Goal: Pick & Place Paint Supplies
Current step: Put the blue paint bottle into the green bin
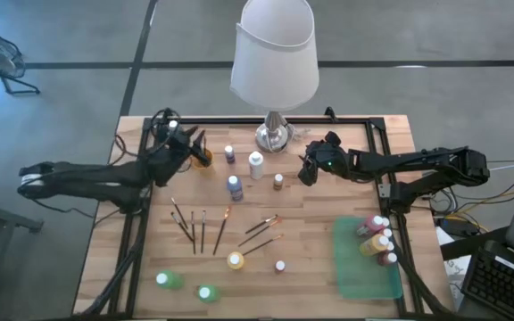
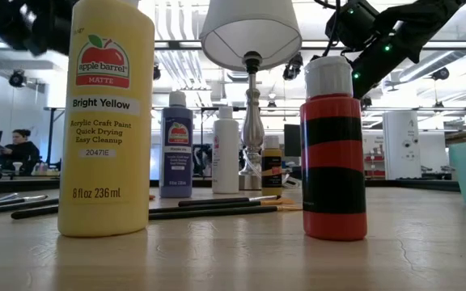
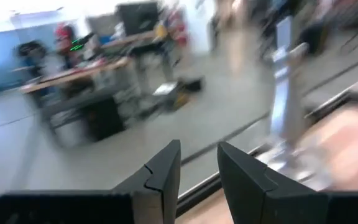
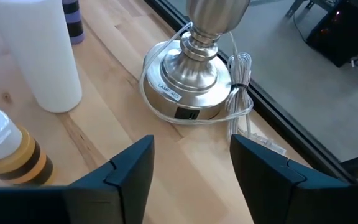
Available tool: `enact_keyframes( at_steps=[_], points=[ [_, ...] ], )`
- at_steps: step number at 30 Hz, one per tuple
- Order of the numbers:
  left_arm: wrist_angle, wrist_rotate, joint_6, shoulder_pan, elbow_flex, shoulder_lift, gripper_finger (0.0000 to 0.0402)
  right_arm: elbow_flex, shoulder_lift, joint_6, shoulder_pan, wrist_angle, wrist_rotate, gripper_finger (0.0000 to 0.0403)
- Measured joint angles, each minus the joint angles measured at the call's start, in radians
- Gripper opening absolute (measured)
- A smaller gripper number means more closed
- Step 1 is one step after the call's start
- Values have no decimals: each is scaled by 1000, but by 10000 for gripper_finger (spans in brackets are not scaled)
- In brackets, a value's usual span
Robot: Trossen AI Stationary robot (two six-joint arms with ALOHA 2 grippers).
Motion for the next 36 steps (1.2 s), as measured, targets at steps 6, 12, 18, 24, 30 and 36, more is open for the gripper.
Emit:
enact_keyframes(
  at_steps=[6,12,18,24,30,36],
  points=[
    [-529,-205,-197,29,208,-7,116,0,0,17,0,1,0,211],
    [-794,-136,-384,109,327,11,164,0,0,32,0,2,0,200],
    [-900,100,-470,248,362,10,207,0,0,33,0,0,-2,194],
    [-958,216,-475,394,358,37,204,0,0,33,0,0,-3,204],
    [-958,260,-475,451,358,85,202,0,0,32,0,0,-3,213],
    [-962,291,-474,468,357,138,202,0,0,32,0,0,-3,206]
  ],
)
